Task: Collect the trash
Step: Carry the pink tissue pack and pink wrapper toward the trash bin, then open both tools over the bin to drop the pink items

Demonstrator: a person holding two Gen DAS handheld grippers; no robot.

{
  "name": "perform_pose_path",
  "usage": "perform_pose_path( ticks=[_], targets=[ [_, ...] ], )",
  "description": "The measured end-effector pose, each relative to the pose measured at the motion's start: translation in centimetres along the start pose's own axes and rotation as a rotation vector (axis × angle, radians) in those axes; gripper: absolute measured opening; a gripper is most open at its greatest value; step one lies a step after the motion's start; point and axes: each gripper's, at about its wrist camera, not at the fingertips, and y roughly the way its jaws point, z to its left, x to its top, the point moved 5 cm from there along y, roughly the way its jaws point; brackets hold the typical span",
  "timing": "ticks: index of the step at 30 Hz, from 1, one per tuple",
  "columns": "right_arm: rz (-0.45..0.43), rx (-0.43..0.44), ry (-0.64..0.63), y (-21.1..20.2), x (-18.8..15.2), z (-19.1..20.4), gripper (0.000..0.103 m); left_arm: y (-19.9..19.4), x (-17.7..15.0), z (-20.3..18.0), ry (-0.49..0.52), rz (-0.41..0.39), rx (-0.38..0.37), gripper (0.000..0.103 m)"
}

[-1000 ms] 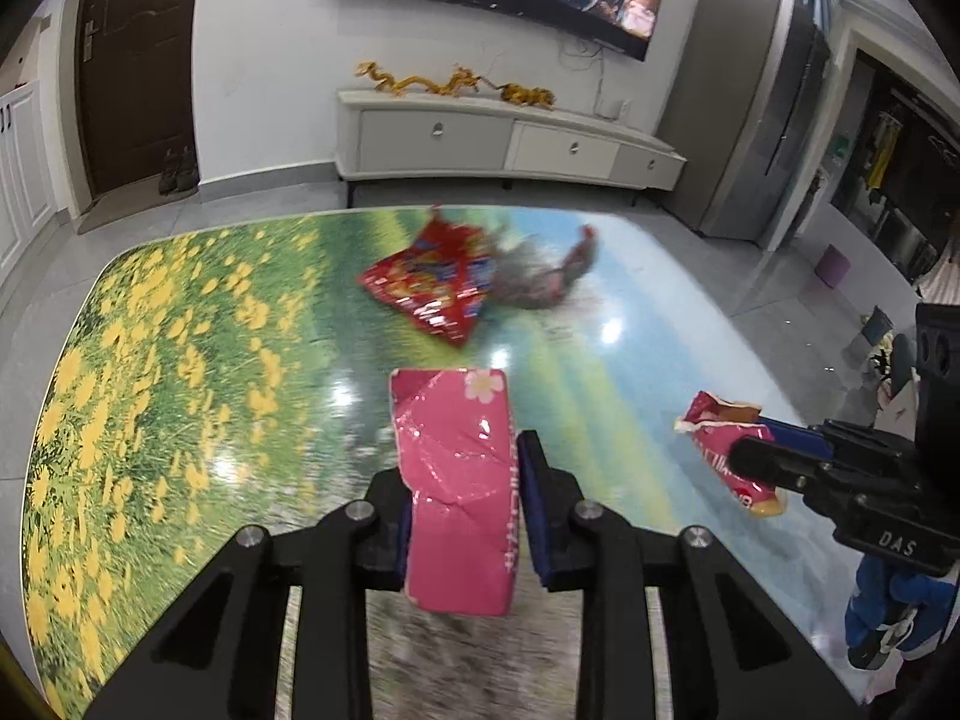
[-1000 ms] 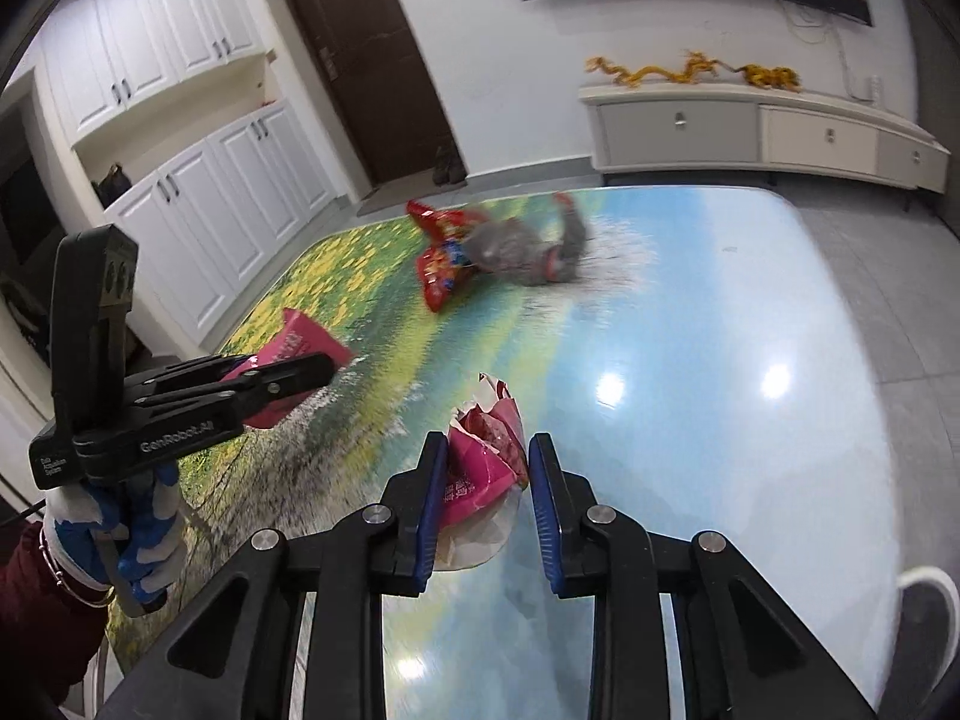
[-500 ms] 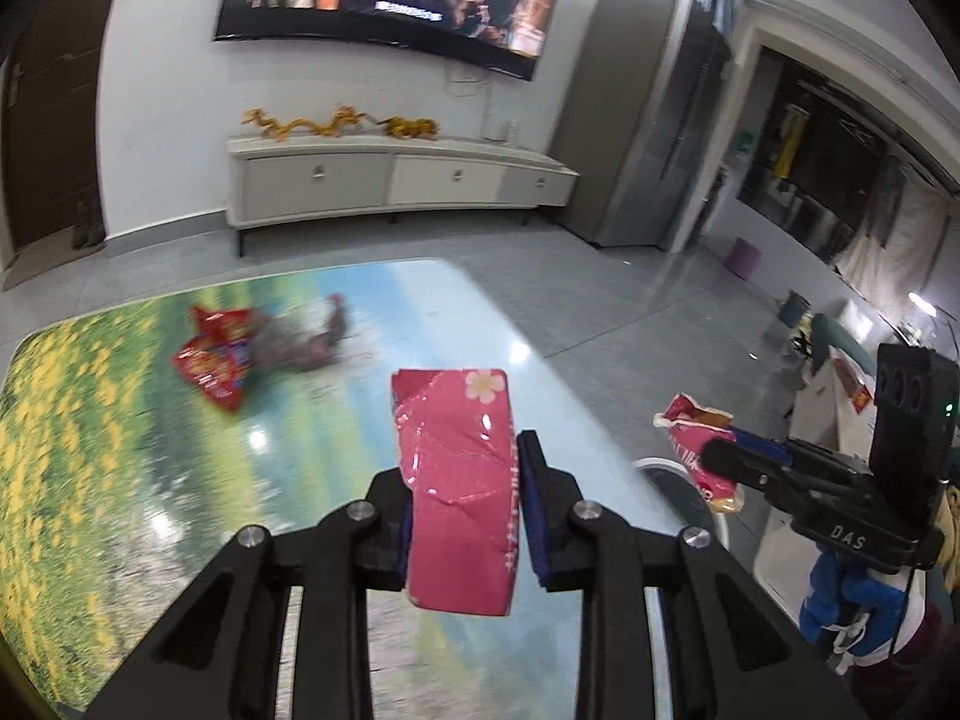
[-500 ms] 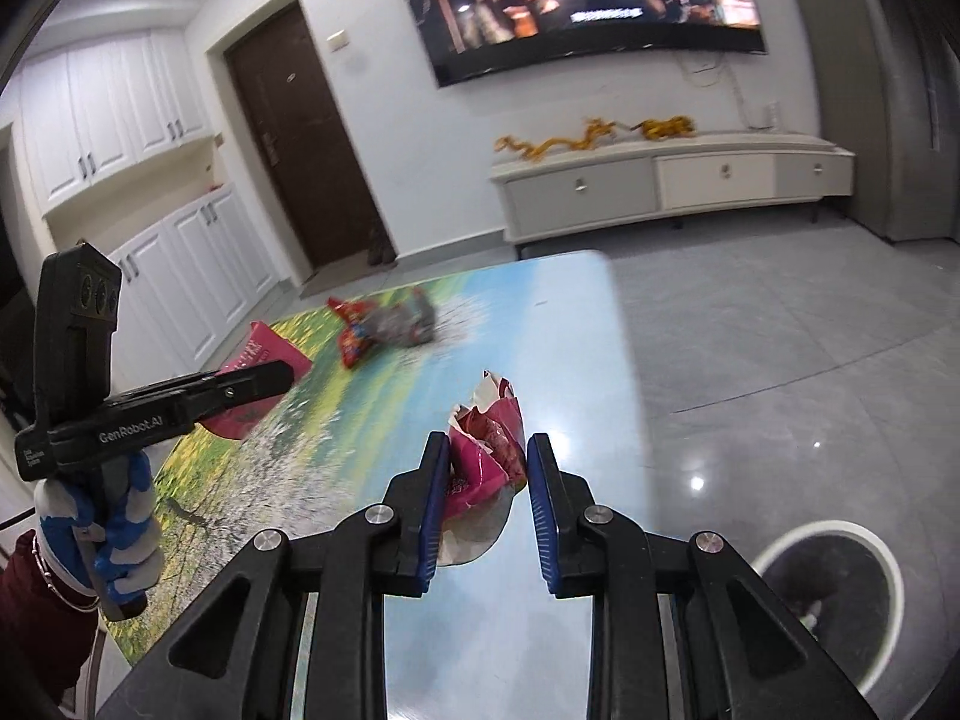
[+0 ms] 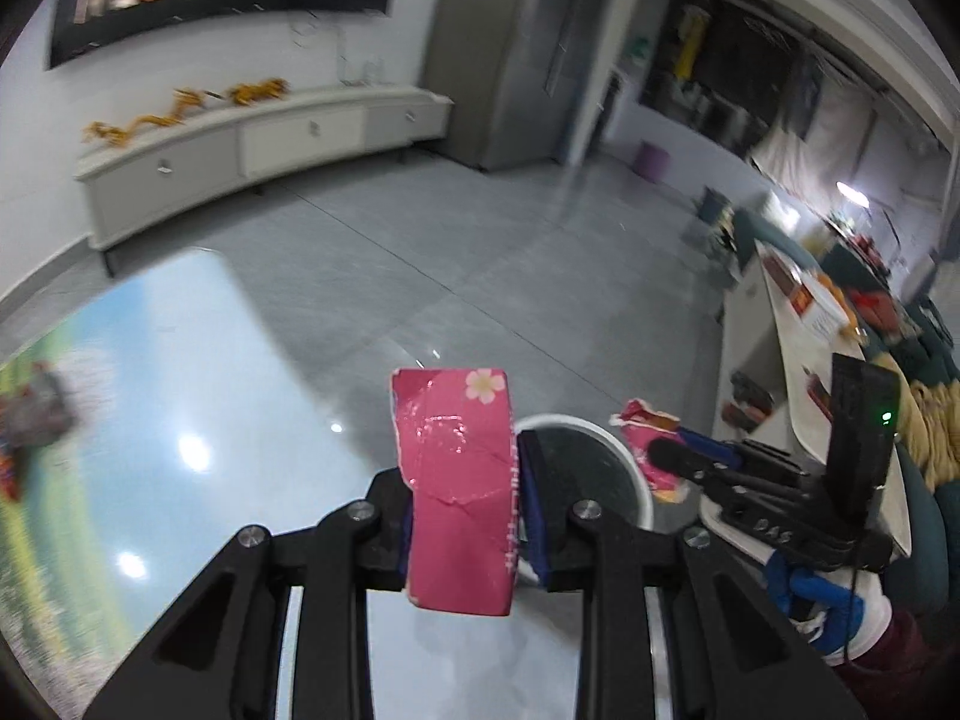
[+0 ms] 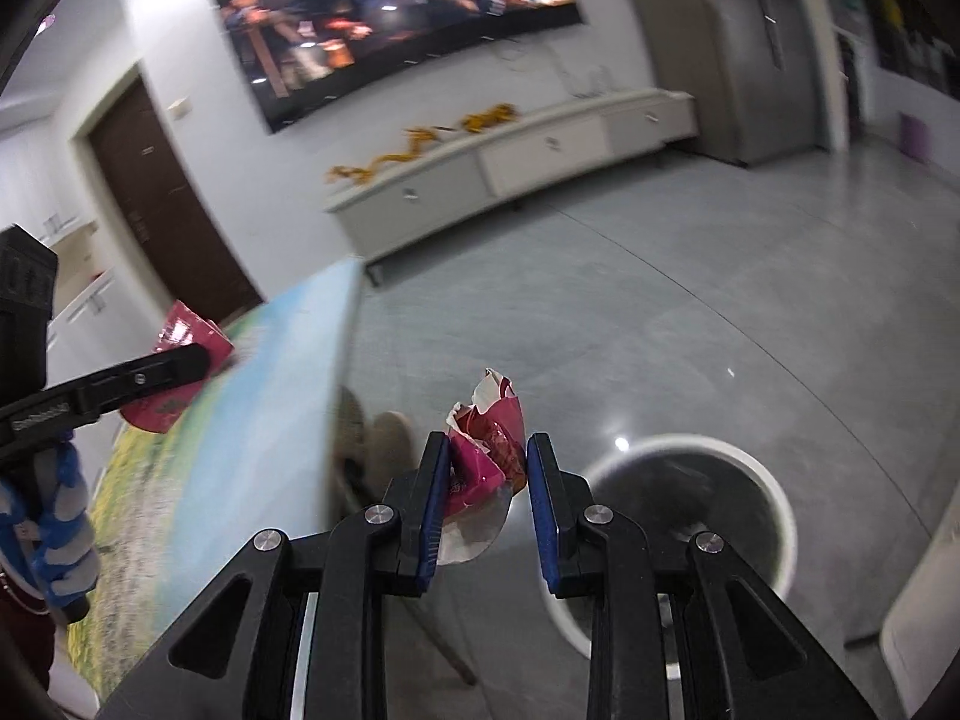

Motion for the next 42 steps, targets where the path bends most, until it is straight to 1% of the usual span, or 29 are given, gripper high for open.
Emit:
perform_pose_path(
  ticks=[5, 9, 14, 19, 20, 21, 22, 23, 24, 29, 34, 37, 42],
  targets=[
    [0.052, -0.063, 0.09, 1.8, -1.7, -5.7, 0.026, 7.3, 0.0, -4.2, 0.022, 0.133, -0.05, 0.027],
    [0.096, -0.097, 0.133, 3.7, -2.9, -8.9, 0.028, 12.1, -0.1, -6.1, 0.008, 0.216, -0.067, 0.027],
    [0.158, -0.126, 0.157, 6.2, -4.0, -11.9, 0.029, 16.2, -0.3, -7.9, -0.007, 0.285, -0.078, 0.027],
    [0.206, -0.137, 0.162, 8.0, -4.9, -13.4, 0.03, 18.8, -0.9, -8.5, -0.021, 0.338, -0.075, 0.029],
    [0.218, -0.139, 0.162, 8.5, -5.1, -13.8, 0.032, 19.4, -1.0, -8.6, -0.029, 0.348, -0.076, 0.031],
    [0.225, -0.141, 0.162, 8.5, -5.5, -13.8, 0.036, 19.7, -1.1, -8.6, -0.037, 0.355, -0.078, 0.035],
    [0.235, -0.144, 0.161, 8.8, -5.7, -14.0, 0.039, 20.0, -1.2, -8.6, -0.05, 0.362, -0.082, 0.047],
    [0.239, -0.145, 0.16, 8.9, -5.8, -14.0, 0.045, 20.2, -1.2, -8.5, -0.056, 0.362, -0.083, 0.057],
    [0.246, -0.147, 0.159, 9.0, -6.0, -14.0, 0.05, 20.4, -1.2, -8.6, -0.062, 0.36, -0.086, 0.058],
    [0.262, -0.159, 0.159, 9.2, -6.4, -14.4, 0.054, 20.6, -1.2, -8.9, -0.064, 0.365, -0.1, 0.058],
    [0.259, -0.168, 0.163, 8.8, -6.5, -14.5, 0.056, 19.5, -0.9, -9.0, -0.06, 0.34, -0.1, 0.058],
    [0.248, -0.168, 0.164, 8.3, -6.3, -14.4, 0.056, 18.3, -0.4, -8.7, -0.056, 0.304, -0.082, 0.058],
    [0.225, -0.176, 0.157, 7.2, -5.8, -14.1, 0.056, 15.9, 0.4, -8.1, -0.041, 0.23, -0.024, 0.058]
  ],
)
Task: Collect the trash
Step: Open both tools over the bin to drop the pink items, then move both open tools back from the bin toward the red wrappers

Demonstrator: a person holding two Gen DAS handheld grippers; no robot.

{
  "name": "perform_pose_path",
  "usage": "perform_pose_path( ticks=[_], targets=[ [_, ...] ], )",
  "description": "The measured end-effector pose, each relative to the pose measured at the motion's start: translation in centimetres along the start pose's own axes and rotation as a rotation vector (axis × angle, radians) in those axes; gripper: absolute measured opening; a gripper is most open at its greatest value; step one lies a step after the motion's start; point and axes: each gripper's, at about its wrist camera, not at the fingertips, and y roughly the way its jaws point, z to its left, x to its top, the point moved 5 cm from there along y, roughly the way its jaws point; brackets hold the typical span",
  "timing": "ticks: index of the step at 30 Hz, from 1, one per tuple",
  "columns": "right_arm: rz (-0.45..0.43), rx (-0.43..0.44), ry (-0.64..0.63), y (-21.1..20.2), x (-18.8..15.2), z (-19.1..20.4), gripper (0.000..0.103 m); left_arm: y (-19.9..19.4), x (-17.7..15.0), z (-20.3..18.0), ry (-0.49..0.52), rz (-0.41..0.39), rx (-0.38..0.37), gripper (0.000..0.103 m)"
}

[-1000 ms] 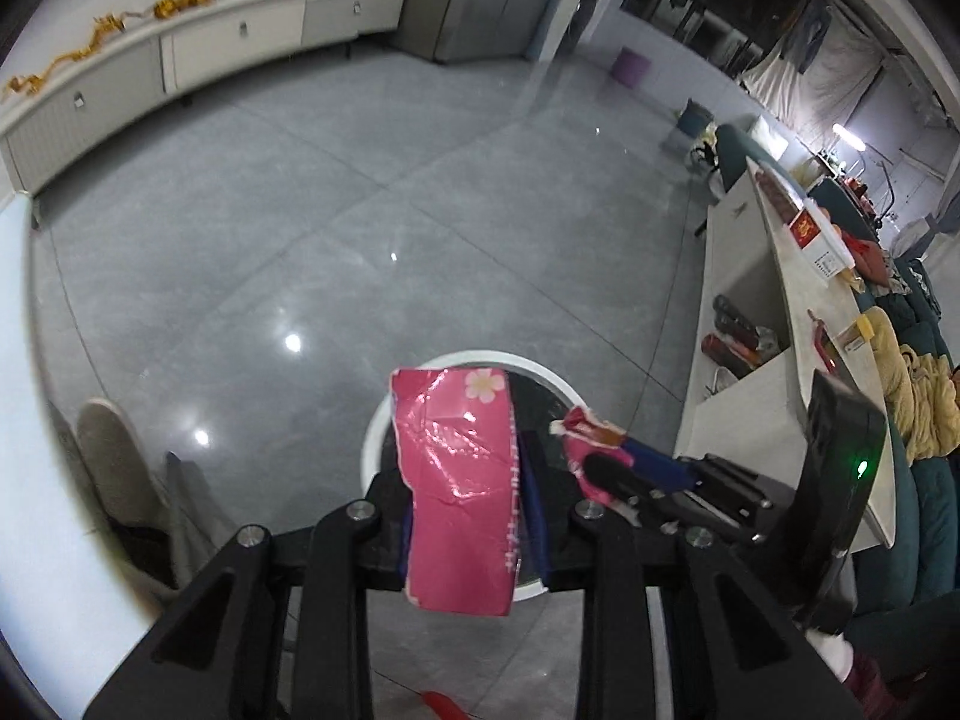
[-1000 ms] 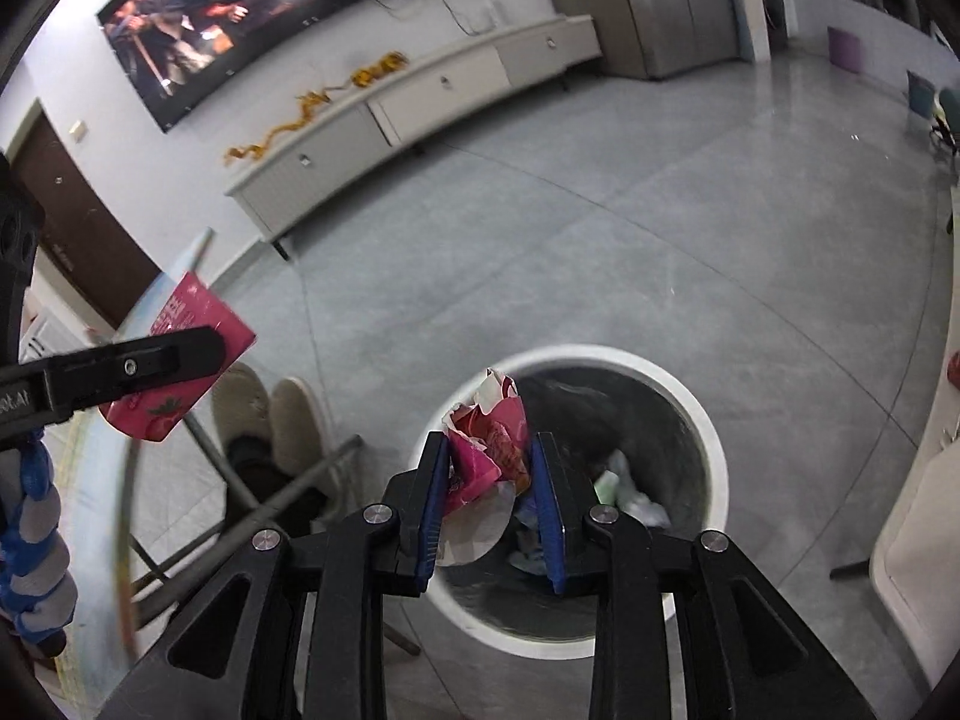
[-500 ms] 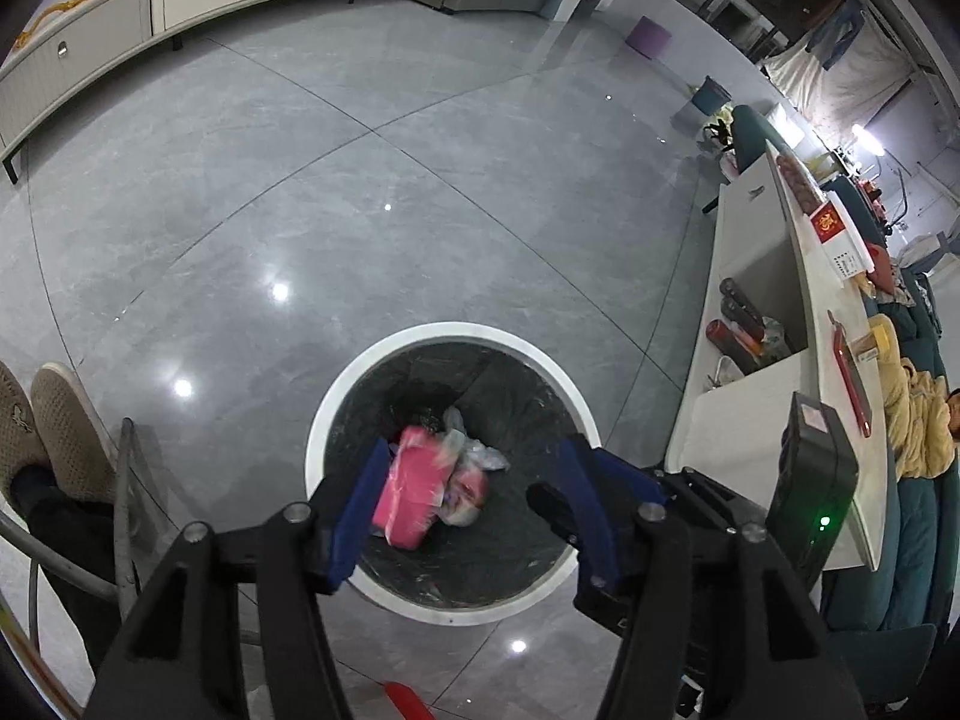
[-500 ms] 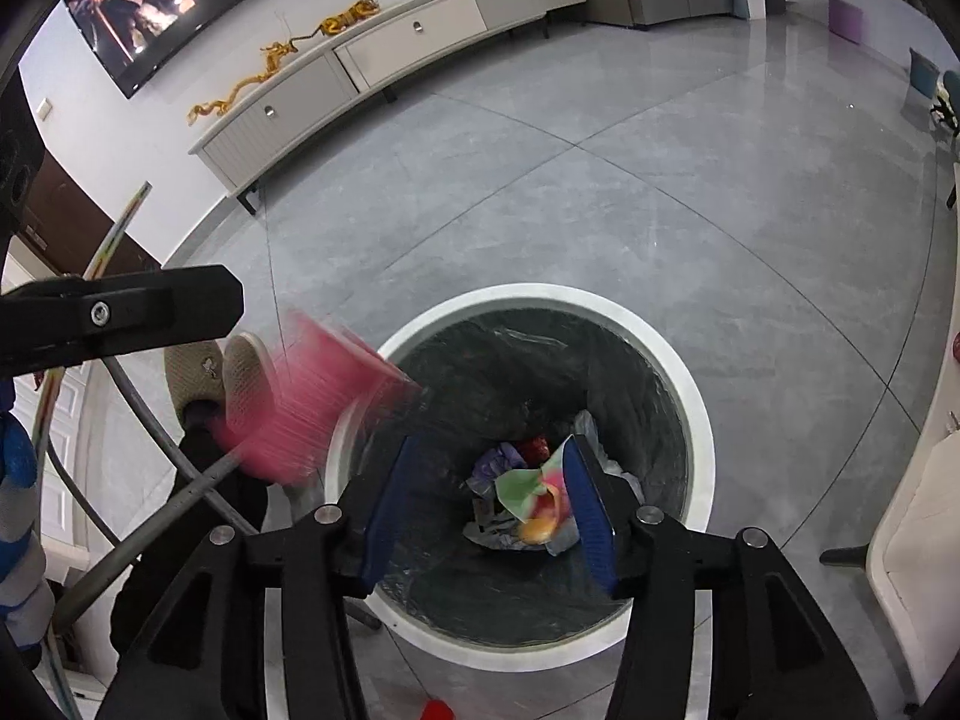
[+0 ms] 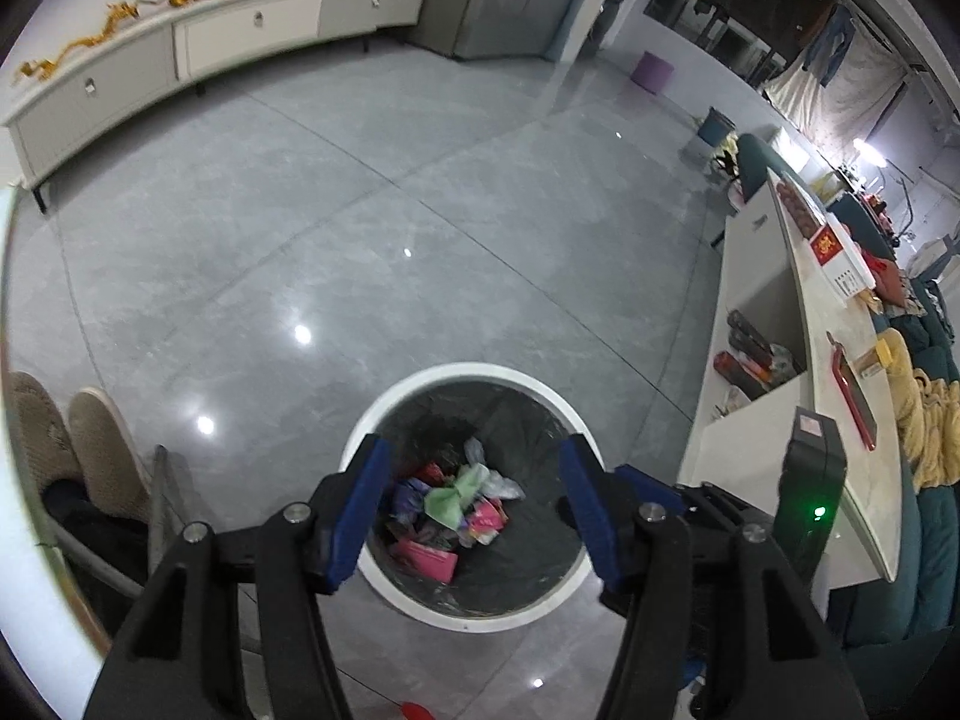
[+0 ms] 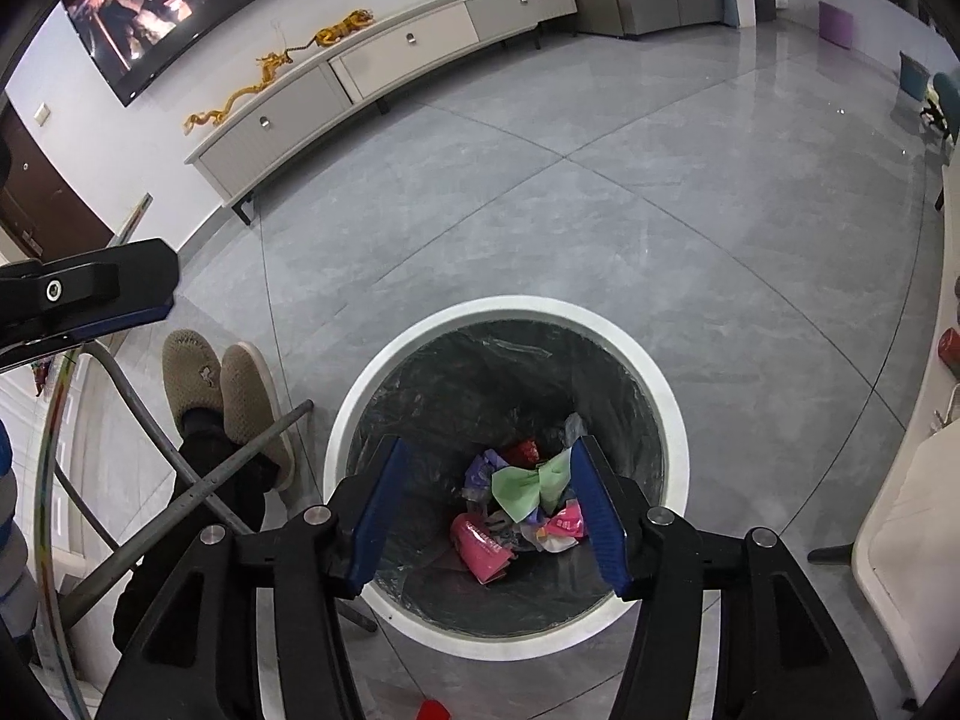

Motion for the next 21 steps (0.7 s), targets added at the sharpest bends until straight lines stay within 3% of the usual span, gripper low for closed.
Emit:
perform_pose_path(
  ticks=[13, 21],
  targets=[
    [-0.11, -0.02, -0.027, -5.2, 1.7, 2.0, 0.058, -9.0, -0.7, 2.9, -0.003, -0.234, 0.091, 0.058],
    [-0.19, -0.001, -0.094, -9.3, 3.2, 6.1, 0.058, -14.1, -1.8, 5.0, 0.012, -0.304, 0.168, 0.058]
  ],
)
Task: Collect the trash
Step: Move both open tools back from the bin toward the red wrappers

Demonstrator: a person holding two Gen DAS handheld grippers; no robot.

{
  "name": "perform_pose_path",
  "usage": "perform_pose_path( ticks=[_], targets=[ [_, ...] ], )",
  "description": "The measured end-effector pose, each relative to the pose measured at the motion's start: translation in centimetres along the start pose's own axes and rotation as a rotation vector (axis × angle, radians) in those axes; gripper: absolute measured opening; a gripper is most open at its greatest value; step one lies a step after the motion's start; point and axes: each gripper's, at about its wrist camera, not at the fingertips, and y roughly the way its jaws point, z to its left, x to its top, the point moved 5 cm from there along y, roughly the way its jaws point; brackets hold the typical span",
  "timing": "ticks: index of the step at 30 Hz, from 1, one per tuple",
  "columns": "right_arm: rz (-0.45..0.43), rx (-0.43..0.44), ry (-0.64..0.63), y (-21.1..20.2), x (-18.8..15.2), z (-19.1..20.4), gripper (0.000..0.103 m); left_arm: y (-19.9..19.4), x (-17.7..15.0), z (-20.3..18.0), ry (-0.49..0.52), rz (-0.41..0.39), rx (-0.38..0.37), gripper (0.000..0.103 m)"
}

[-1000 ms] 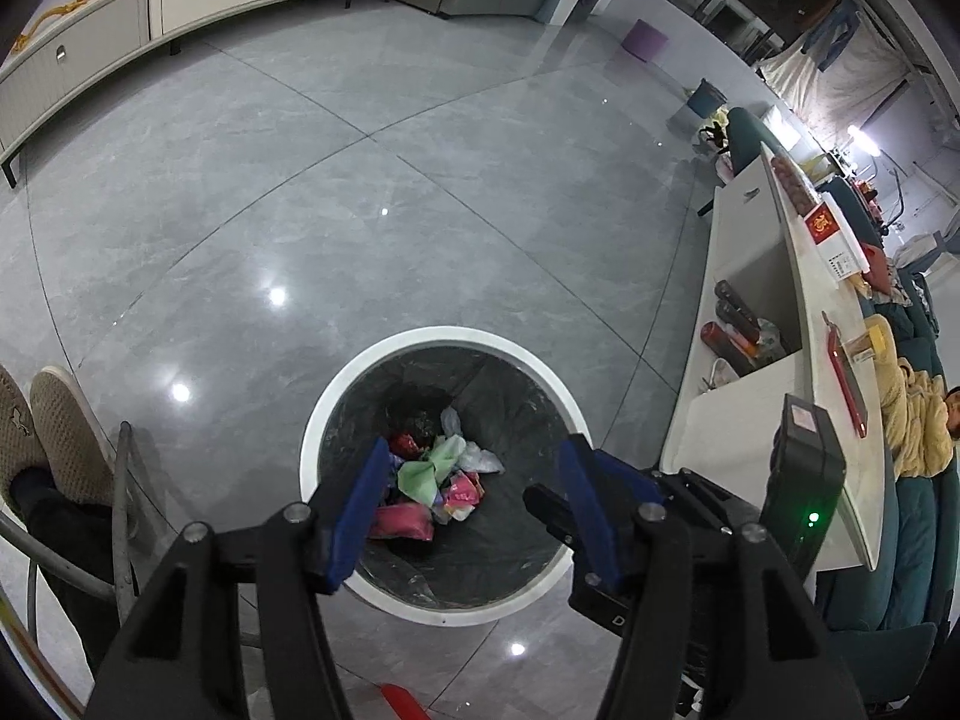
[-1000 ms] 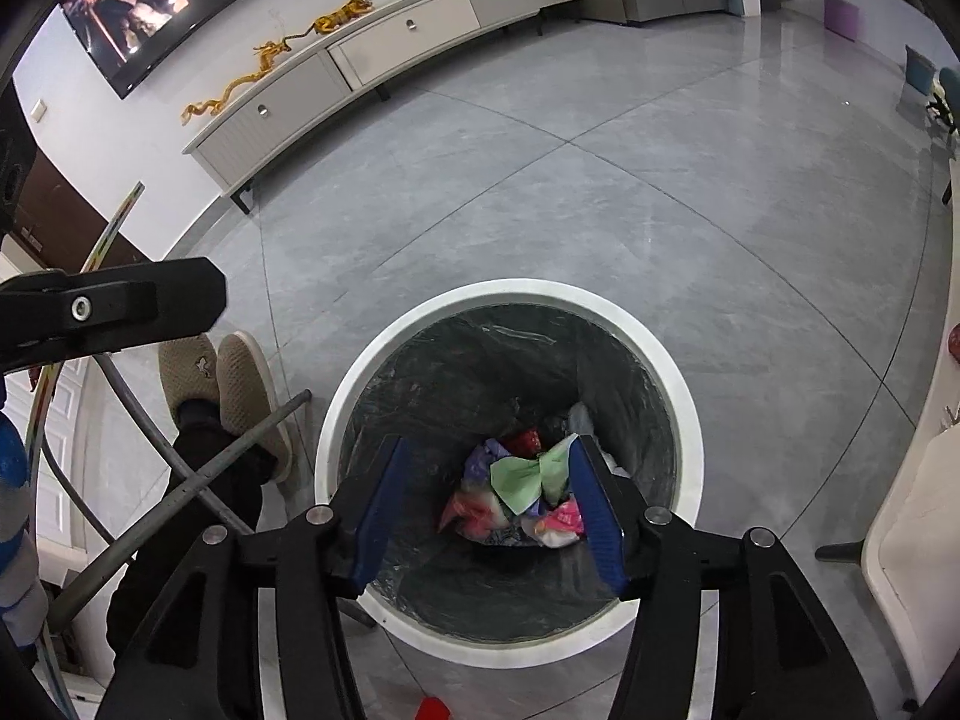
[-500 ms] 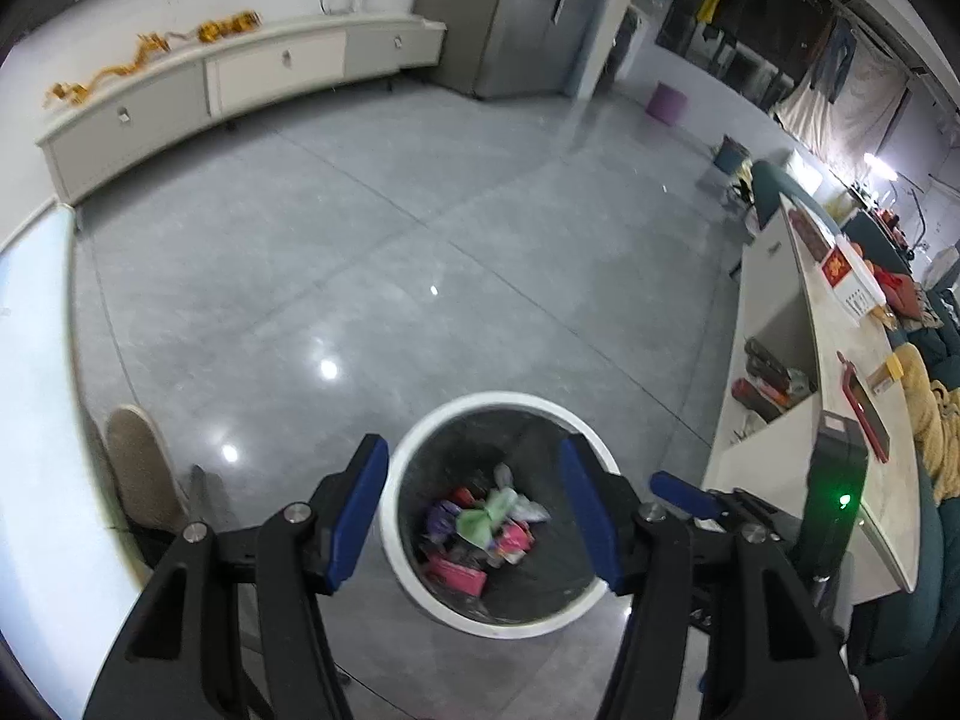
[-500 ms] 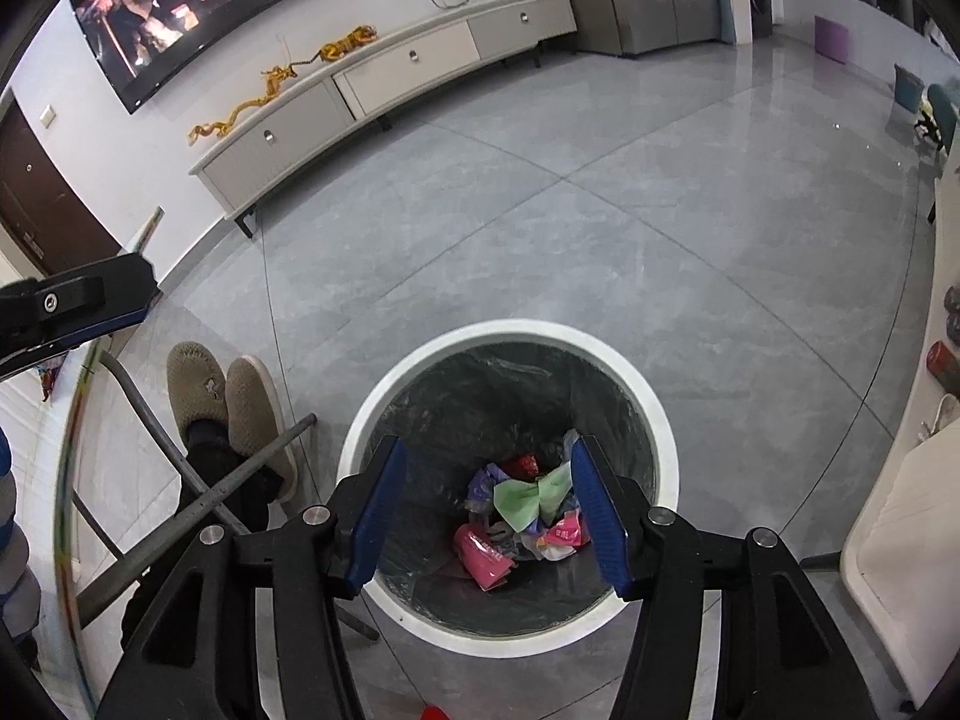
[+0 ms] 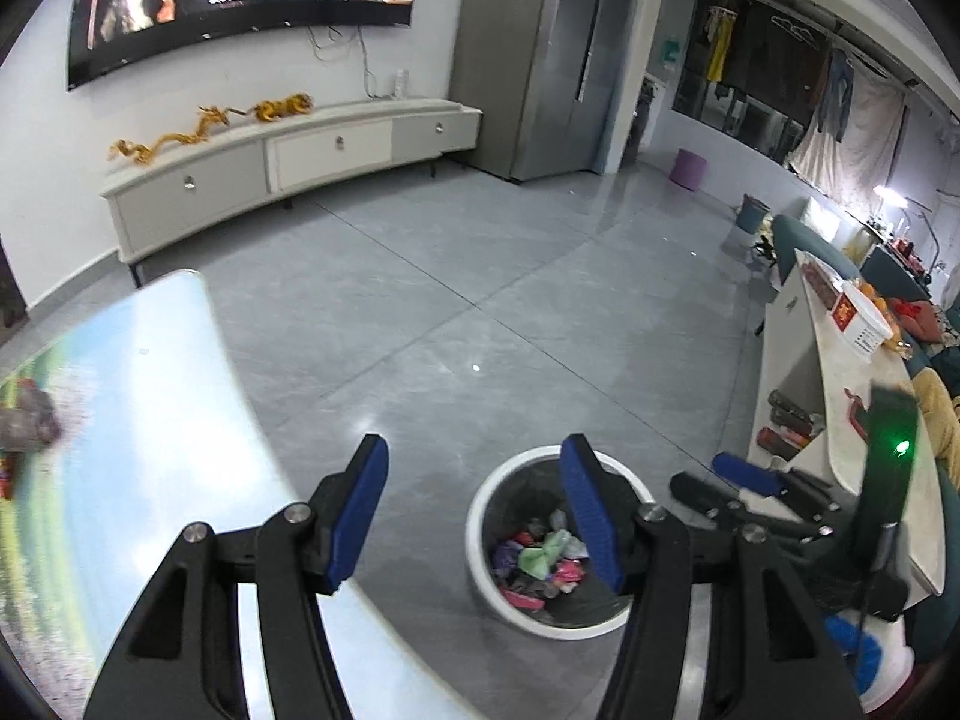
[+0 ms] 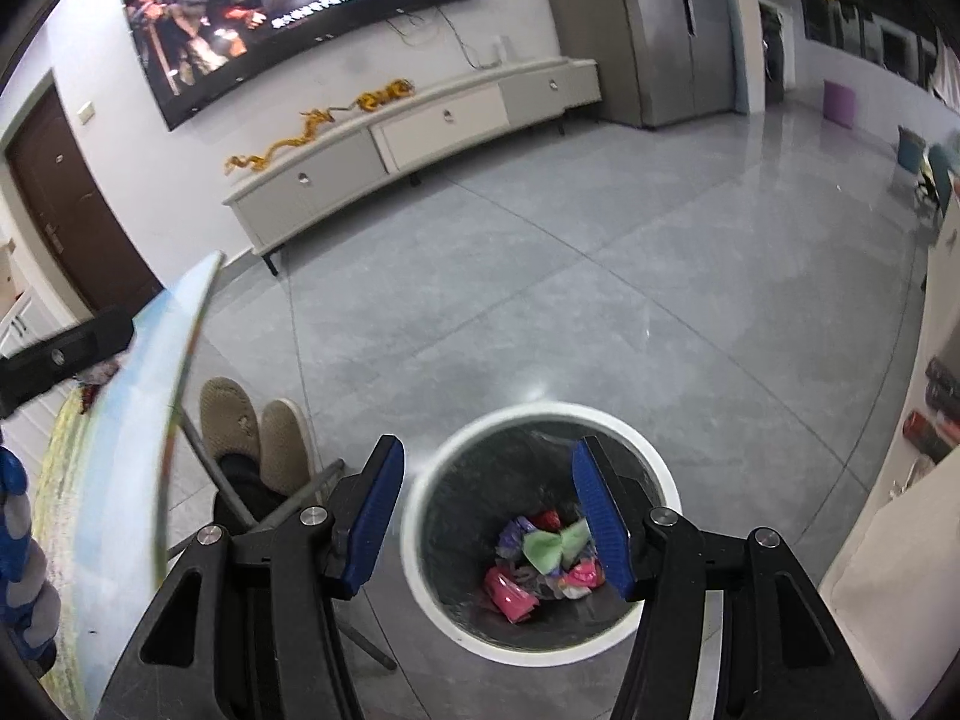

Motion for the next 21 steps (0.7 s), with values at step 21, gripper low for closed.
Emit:
perform_pose_path(
  ticks=[21],
  targets=[
    [-0.082, 0.211, -0.26, -4.3, 2.2, 18.4, 0.059, -10.9, -5.6, 19.7, -0.239, -0.118, 0.335, 0.058]
  ],
)
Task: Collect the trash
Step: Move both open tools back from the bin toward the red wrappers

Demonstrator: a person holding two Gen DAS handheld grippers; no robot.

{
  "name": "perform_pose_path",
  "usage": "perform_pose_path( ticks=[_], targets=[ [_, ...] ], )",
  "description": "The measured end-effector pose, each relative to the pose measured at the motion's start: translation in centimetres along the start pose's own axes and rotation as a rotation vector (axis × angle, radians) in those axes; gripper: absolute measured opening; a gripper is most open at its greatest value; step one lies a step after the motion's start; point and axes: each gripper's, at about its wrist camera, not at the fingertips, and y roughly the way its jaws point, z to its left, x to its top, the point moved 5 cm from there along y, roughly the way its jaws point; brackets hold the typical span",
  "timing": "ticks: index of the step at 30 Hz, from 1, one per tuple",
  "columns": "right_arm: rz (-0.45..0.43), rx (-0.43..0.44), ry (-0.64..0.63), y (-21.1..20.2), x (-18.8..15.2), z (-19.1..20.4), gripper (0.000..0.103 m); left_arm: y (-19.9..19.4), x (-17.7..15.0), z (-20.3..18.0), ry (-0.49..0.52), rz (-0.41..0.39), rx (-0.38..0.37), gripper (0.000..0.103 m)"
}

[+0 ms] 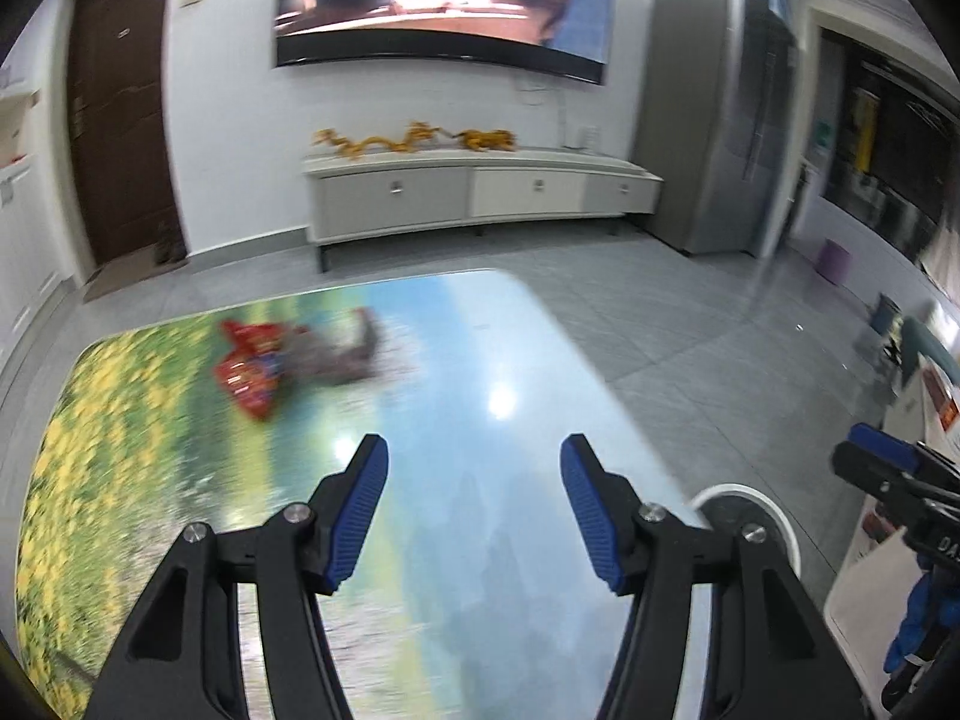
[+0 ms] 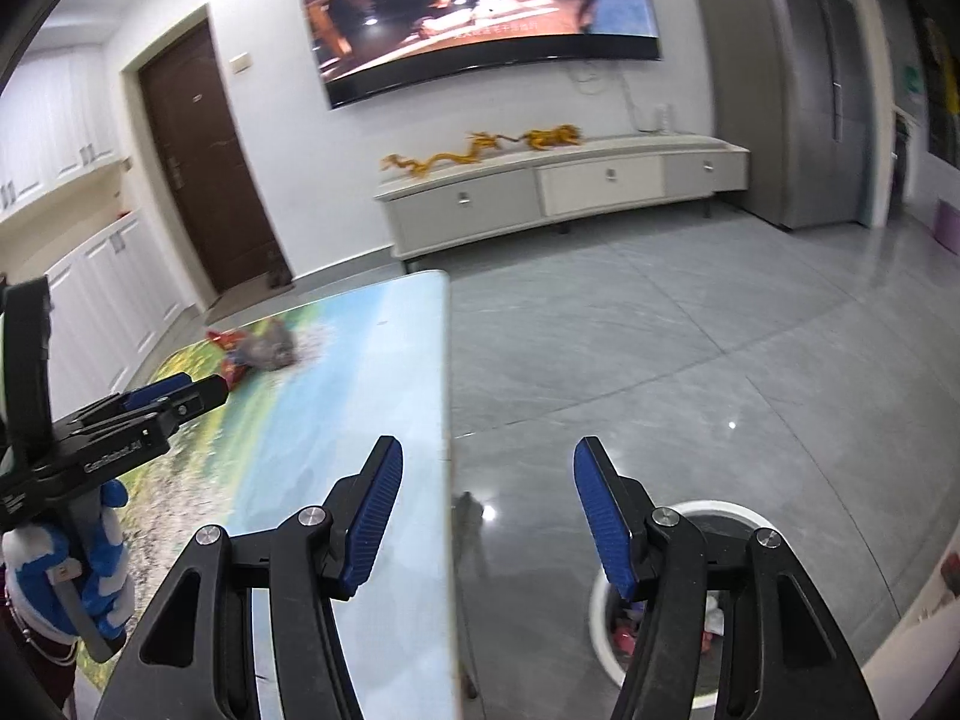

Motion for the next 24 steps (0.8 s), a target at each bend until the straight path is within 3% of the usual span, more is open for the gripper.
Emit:
perform_pose_path(
  ticks=[8, 14, 18, 24],
  targets=[
    [0.029, 0.078, -0.072, 2.3, 0.2, 4.9, 0.059, -0.9, -1.4, 8.2, -0.104, -0.005, 0.089, 0.058],
    [0.058, 0.13, -0.109, 4.4, 0.1, 7.9, 0.059, -0.9, -2.1, 13.9, -0.175, -0.001, 0.11, 0.058],
    [0.081, 0.167, -0.132, 6.7, 0.7, 10.1, 0.059, -0.3, -1.7, 16.1, -0.192, -0.001, 0.104, 0.058],
    [0.102, 0.22, -0.159, 10.9, 2.1, 13.6, 0.059, 2.6, 1.1, 16.0, -0.161, -0.002, 0.052, 0.058]
  ],
)
